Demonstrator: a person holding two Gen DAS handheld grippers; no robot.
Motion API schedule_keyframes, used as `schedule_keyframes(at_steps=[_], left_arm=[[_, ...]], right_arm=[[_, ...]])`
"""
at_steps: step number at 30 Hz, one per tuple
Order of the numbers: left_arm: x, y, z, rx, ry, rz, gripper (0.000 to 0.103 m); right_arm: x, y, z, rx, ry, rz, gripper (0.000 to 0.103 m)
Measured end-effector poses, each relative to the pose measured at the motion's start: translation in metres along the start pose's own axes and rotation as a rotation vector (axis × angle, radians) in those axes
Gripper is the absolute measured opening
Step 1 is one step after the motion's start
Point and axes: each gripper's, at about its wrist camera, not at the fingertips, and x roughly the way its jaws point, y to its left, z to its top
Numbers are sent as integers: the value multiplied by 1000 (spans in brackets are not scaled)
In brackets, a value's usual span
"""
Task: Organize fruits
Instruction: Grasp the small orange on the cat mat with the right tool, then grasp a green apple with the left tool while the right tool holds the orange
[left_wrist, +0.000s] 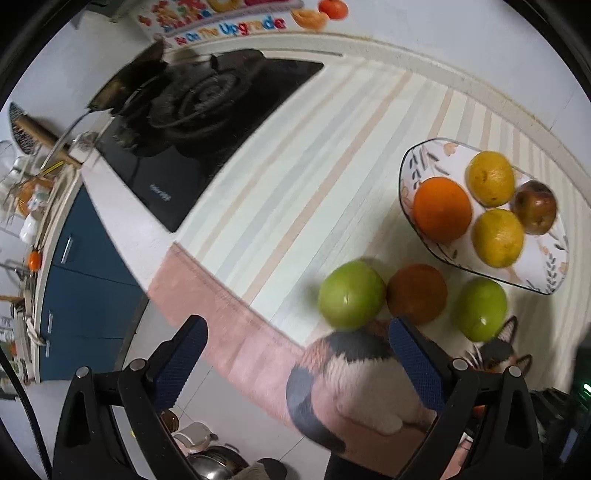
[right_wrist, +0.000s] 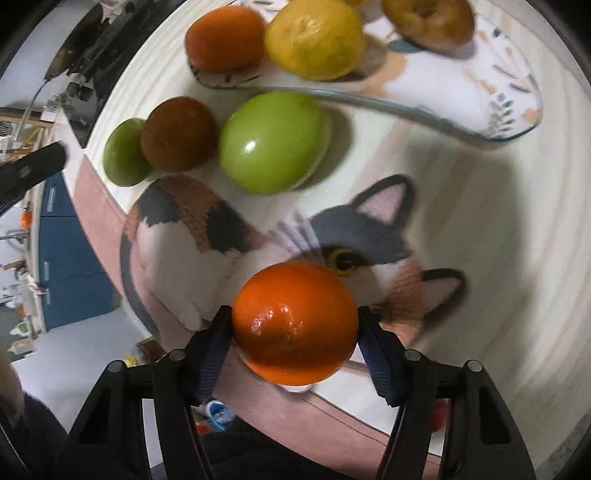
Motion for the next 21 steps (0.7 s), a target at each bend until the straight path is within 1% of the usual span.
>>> schedule_keyframes(at_steps=[1,3,7,9,11,13,14,15,17,19,20,21], left_arm=[[6,-2,3,16,5,-11,101],[19,-8,9,80,24,-25,101],[38,-25,14,259,56,-73,101],[44,-31,15,317,68,-89,99],[48,-37,15,375,63,-129,96],[47,-38,17,397,44,-172,94],[47,-38,18,402,52,-204,87],[48,-37,19,402,59,-232,77],[50,-34,20,410,75,-281,69],[54,-34,21,410,94,-276,60],[58,-32,20,402,117,-287,54],[61,-29,20,390,130,-309,54]], right_arm=[[-5,-4,2,-1,-10,-10,68],[-9,-13,5,13,-5,-18,68],[-13,-29,9,29,23,-11,68],[-16,-34,12,38,26,1,68],[-18,-37,15,46,27,6,69],[-18,-38,18,50,33,12,69],[-17,-36,17,51,35,13,69],[-18,-36,18,47,36,11,69],[-19,-40,17,45,42,19,69],[-15,-38,18,48,48,27,69],[-13,-36,17,46,48,27,69],[-14,-36,18,45,47,28,69]])
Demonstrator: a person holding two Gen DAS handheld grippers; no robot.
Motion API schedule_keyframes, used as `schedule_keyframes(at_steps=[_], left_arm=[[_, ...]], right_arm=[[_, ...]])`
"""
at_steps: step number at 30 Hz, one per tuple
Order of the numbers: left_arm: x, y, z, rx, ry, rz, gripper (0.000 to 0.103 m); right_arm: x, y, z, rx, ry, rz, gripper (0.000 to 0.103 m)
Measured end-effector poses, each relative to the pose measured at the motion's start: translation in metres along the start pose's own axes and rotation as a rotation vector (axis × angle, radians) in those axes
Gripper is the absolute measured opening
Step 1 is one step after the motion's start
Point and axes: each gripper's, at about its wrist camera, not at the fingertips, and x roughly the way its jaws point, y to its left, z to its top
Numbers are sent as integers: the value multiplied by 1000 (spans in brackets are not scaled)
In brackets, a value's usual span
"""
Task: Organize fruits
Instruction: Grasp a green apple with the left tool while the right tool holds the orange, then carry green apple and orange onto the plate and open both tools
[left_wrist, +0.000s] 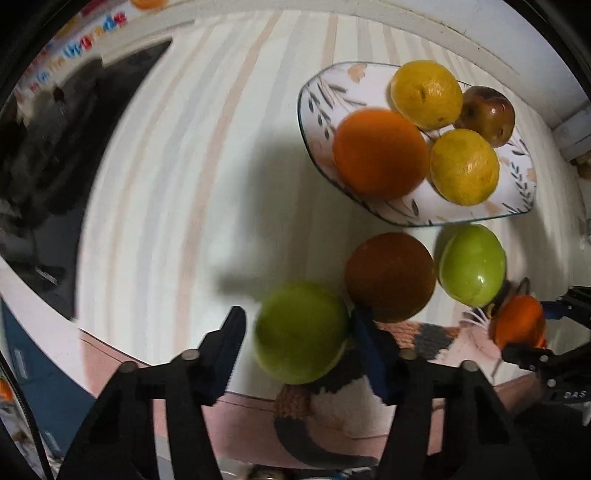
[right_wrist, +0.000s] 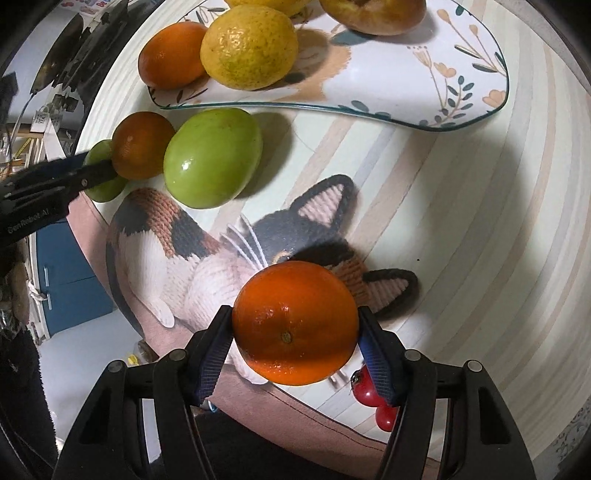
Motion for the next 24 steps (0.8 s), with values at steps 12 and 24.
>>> schedule_keyframes(at_steps=[12,24], left_arm=[[5,7,-18,-103,-35,-4,54],[7,-52,-63,-214,-50,-15,54]], right_arm=[[3,4,-1,-43,-41,-60,68],[5,-22,-7,-8,-23,4,69]])
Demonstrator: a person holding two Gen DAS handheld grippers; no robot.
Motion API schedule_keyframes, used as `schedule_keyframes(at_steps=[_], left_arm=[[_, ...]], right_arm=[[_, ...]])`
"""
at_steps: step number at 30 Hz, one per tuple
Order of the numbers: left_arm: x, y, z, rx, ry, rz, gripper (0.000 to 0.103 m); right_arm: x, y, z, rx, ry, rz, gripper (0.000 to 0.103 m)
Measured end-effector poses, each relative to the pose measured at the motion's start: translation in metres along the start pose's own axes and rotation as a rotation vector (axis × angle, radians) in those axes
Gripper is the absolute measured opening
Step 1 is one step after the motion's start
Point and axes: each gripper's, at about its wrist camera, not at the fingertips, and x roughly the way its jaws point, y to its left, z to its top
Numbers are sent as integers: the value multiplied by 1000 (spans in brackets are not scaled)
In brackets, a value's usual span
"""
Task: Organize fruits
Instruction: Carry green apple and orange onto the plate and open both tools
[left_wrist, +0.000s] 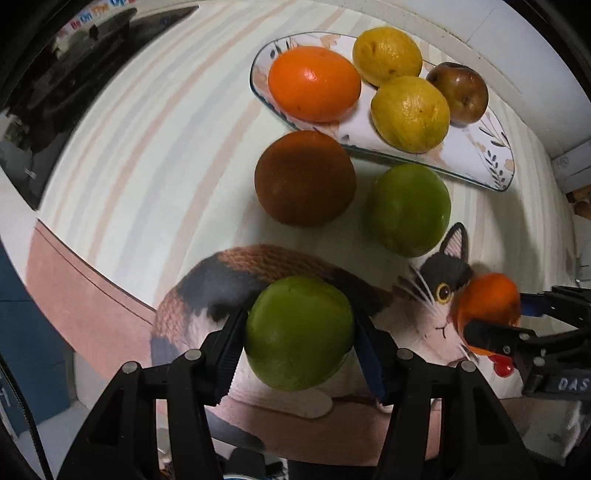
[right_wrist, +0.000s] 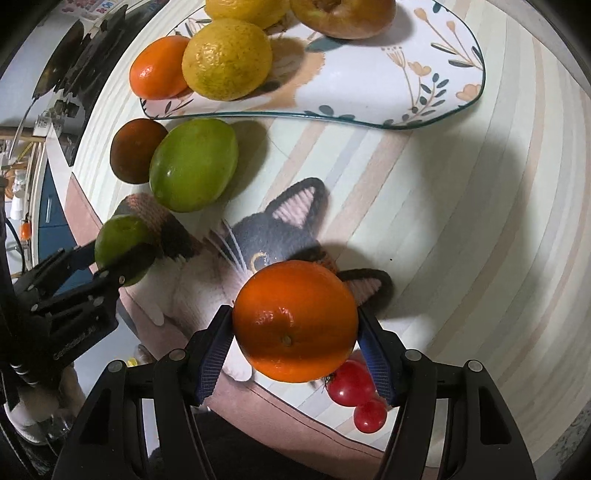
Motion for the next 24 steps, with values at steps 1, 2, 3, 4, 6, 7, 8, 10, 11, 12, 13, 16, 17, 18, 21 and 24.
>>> schedule_keyframes(at_steps=[1,2,3,4,6,7,8,10,11,12,13,16,17,18,21,24], left_arm=[[0,1,0,-14,1,2,54],[-1,2,0,-27,0,-8,54],[-1,2,1,-35,1,-13,54],[-2,2,3,-38,-1,-11,54],[-9,-2,5,-41,-17,-8,54],[-17,-1,8,-49,-28,-15,54],[-24,-1,13,-54,-38,-28,54],[-48,0,24,-66,-80,-55,54],[-58,-1,31,-65,-97,-64,54],[-70,-2,39,-63,-116,-73,54],[-81,-2,51,-60,-139,-79,54],[-107,-7,88,-27,-189,-72,54],[-112,-7,102,-11,-205,-61,54],[-114,-9,117,6,-211,-48,54],[-106,-12,161,44,-202,-10,54],[-80,-17,189,62,-161,6,54]], right_arm=[[1,1,-1,-7,2,-6,69],[1,2,-2,-19,3,-15,69],[0,4,-3,-32,0,-27,69],[-1,4,-2,-37,-2,-31,68],[-2,4,-5,-46,-7,-38,68],[-4,3,-6,-36,-17,-31,68],[-8,2,-6,-26,-29,-21,68],[-24,-9,-6,4,-64,4,68],[-34,-14,-5,18,-87,17,68],[-44,-19,-2,35,-112,30,68],[-57,-26,3,57,-143,42,68],[-76,-39,23,99,-195,42,68],[-79,-44,32,116,-209,37,68],[-81,-50,41,136,-221,31,68],[-81,-62,66,180,-233,15,68],[-75,-65,81,195,-228,-1,68]])
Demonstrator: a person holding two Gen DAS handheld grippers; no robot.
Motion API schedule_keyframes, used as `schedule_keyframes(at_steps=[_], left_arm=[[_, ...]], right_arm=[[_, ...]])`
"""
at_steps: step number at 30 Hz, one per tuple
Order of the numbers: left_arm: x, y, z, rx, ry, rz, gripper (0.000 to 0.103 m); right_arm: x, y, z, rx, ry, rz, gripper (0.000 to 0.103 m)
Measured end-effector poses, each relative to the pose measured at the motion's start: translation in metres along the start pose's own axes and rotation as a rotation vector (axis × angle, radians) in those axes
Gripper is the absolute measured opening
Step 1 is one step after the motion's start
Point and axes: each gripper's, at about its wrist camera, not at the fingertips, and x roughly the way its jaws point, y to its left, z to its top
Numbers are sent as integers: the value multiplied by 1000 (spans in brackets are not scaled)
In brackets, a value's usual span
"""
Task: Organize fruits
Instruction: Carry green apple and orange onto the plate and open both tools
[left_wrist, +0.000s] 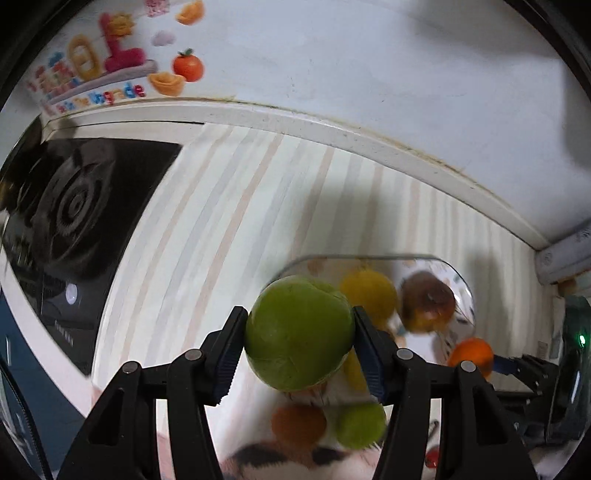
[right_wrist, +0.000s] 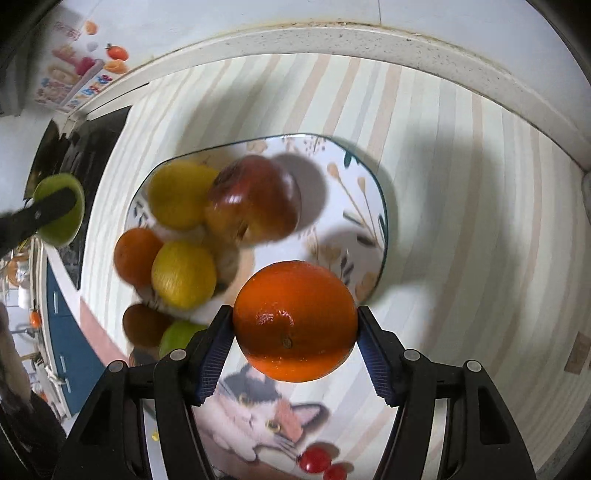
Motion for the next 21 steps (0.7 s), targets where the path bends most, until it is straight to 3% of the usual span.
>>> schedule_keyframes(at_steps=[7,18,20,21], left_arm=[[66,4,24,17,157,-9,54],[94,5,20,-7,238,8,54],[93,7,18,-12,236,17,54],[92,7,17,-12,234,15,54]], right_arm=[[17,8,7,16,33,-16,68],[31,6,10,59,38,28,69],[31,2,11,73,43,45,73],[30,1,11,81,46,56,83]])
